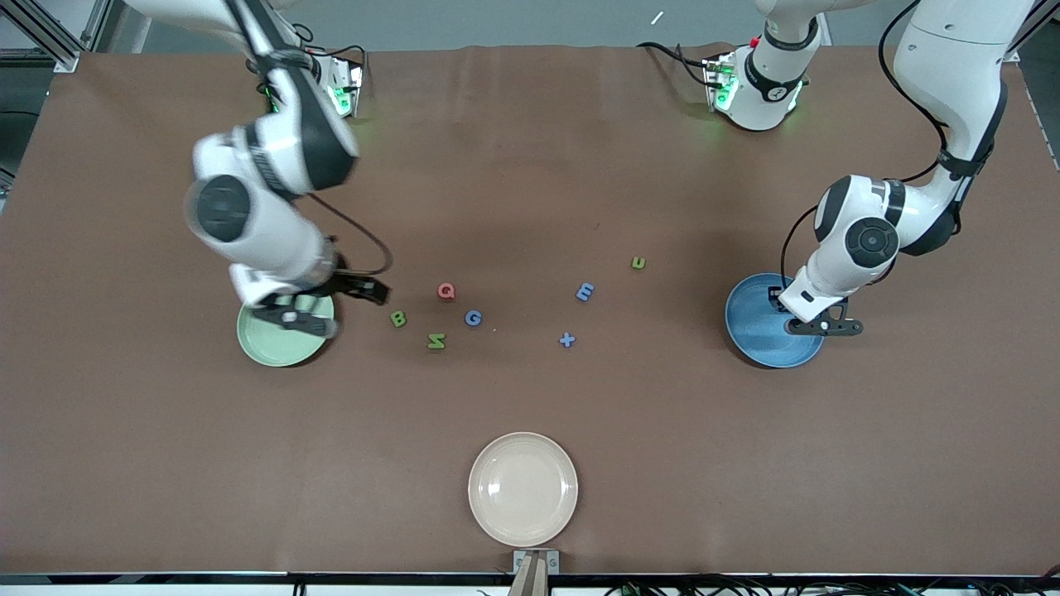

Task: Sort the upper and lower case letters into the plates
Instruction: 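Reach the left gripper to the green n while the right gripper reaches the blue c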

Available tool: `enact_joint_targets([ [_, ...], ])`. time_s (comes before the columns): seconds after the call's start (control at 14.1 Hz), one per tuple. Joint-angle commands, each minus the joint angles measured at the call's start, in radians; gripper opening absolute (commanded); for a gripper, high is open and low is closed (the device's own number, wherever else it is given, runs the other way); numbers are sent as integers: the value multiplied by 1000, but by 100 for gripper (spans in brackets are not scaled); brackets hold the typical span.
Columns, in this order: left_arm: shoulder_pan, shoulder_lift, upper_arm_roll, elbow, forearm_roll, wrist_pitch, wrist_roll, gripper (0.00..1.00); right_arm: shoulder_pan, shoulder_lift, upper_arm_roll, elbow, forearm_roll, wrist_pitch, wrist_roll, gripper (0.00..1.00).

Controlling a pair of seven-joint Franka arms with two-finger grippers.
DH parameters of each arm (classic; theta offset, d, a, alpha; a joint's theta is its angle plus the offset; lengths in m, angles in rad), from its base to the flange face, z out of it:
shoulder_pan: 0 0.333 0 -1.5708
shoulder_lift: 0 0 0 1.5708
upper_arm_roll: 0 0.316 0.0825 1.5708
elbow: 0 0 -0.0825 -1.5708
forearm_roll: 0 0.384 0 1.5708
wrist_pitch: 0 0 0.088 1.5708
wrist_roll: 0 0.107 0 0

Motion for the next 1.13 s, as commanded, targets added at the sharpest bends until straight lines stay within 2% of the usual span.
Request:
enact_joint_targets([
  [0.0,15,-38,-51,-7,17,4,-5,98,81,75,-13,-5,14,104,90,99],
  [0.21,13,-64,-141,23,12,-77,-29,100,118,138,-13,-2,13,176,129,99],
  [0.5,10,-66,-298,112,-3,-287,-87,100,162,263,-14,33,4,285,236,99],
  [0.85,-5,12,-434,149,-18,-275,-238,100,204,354,-16,111,-1,284,314,95],
  [1.06,-19,66,-478,148,-17,-192,-356,100,210,366,-17,123,-1,287,328,92],
])
